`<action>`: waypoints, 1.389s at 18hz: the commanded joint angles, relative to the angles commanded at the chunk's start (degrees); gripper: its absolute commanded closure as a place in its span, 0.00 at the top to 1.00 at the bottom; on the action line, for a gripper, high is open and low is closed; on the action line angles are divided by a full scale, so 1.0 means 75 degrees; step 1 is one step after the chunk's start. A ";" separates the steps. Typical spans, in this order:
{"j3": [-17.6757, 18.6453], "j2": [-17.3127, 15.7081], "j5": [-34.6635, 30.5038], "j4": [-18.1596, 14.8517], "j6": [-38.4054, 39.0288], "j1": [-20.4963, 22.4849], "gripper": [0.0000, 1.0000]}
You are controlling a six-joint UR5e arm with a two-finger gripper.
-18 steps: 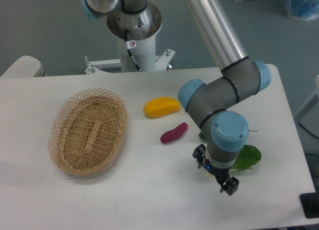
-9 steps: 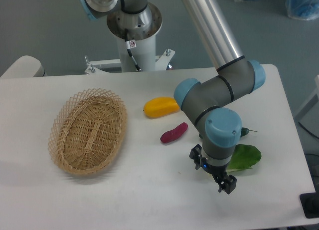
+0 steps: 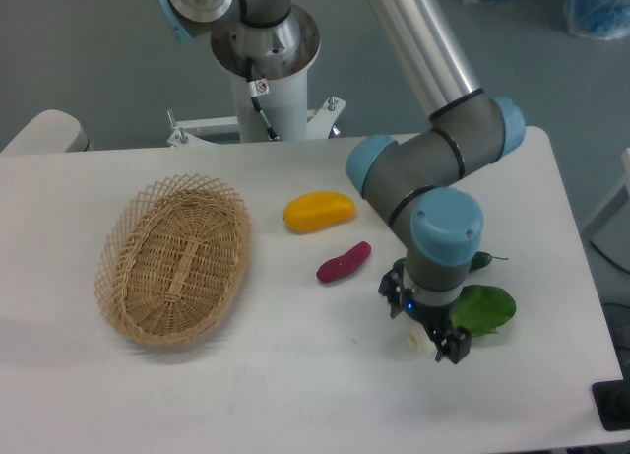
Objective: Pick up the cucumber from the table
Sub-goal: 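Move the open gripper over the small green cucumber, then lower the gripper onto the cucumber and close it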
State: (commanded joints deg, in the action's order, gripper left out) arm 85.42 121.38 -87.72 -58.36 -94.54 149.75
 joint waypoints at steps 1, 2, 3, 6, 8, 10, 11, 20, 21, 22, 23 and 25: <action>0.0083 -0.0059 0.0082 -0.0012 -0.0294 0.0094 1.00; 0.0165 -0.0094 0.0164 -0.0070 -0.0517 0.0200 1.00; 0.0212 -0.0164 0.0188 -0.0128 -0.0647 0.0270 1.00; 0.0259 -0.0247 0.0153 -0.0433 -0.0975 0.0306 1.00; 0.0317 -0.0282 0.0141 -0.0515 -0.1256 0.0399 1.00; 0.0423 -0.0294 0.0129 -0.0551 -0.1642 0.0528 1.00; 0.0551 -0.0363 0.0129 -0.0551 -0.1911 0.0598 1.00; 0.1396 -0.0435 0.0118 -0.0352 -0.2535 0.0611 1.00; 0.1396 -0.0434 0.0129 -0.0352 -0.2535 0.0611 1.00; 0.1407 -0.0434 0.0118 -0.0352 -0.2558 0.0611 1.00; 0.1442 -0.0411 0.0118 -0.0340 -0.2570 0.0611 1.00; 0.1536 -0.0399 0.0118 -0.0317 -0.2570 0.0611 0.99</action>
State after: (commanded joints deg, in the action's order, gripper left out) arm 96.94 118.39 -86.84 -60.73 -113.82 154.34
